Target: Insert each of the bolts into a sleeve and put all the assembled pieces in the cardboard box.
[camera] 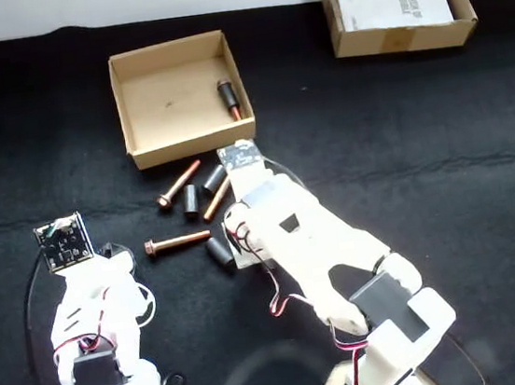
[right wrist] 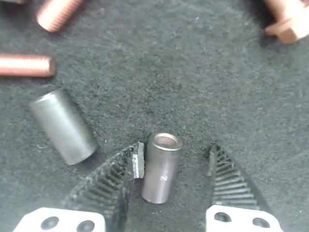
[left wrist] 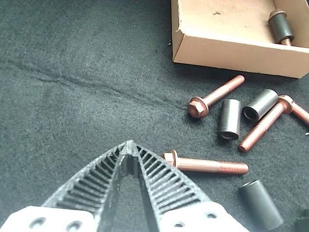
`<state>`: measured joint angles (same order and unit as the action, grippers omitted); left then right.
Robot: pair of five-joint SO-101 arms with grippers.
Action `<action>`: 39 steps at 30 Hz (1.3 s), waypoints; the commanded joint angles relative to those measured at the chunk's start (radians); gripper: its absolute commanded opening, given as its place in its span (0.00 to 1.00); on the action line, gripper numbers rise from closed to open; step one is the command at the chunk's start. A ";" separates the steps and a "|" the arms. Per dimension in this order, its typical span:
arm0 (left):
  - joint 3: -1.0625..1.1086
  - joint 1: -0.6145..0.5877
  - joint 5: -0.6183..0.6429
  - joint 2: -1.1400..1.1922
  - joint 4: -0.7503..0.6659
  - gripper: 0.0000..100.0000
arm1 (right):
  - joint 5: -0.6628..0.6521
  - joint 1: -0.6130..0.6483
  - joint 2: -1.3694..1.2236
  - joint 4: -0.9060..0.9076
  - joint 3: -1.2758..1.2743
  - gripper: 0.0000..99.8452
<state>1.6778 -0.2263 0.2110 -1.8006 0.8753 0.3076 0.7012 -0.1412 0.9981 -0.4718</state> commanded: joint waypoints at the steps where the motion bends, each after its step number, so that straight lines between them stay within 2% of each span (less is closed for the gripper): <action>1: 0.018 -0.008 0.003 -0.015 -0.005 0.01 | 0.002 0.015 -0.004 -0.005 0.012 0.01; 6: 0.018 -0.008 0.003 -0.015 -0.005 0.01 | 0.003 0.008 0.002 0.015 0.012 0.01; 11: 0.018 -0.008 0.003 -0.015 -0.005 0.01 | -0.002 -0.007 0.005 0.131 0.101 0.01; 13: 0.018 -0.008 0.003 -0.015 -0.005 0.01 | -0.041 -0.022 0.005 0.199 0.177 0.01; 25: 0.018 -0.004 0.005 -0.015 -0.005 0.01 | -0.077 -0.122 0.005 0.509 0.740 0.01; 34: 0.018 -0.001 0.008 -0.013 0.000 0.01 | -0.077 -0.206 0.005 0.687 1.405 0.01; 39: 0.018 0.025 0.009 -0.013 0.002 0.01 | -0.075 -0.214 0.010 0.766 1.632 0.01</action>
<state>1.6778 -0.2202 0.2110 -1.8006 0.8753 0.2417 0.5033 -0.1488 1.7438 1.0180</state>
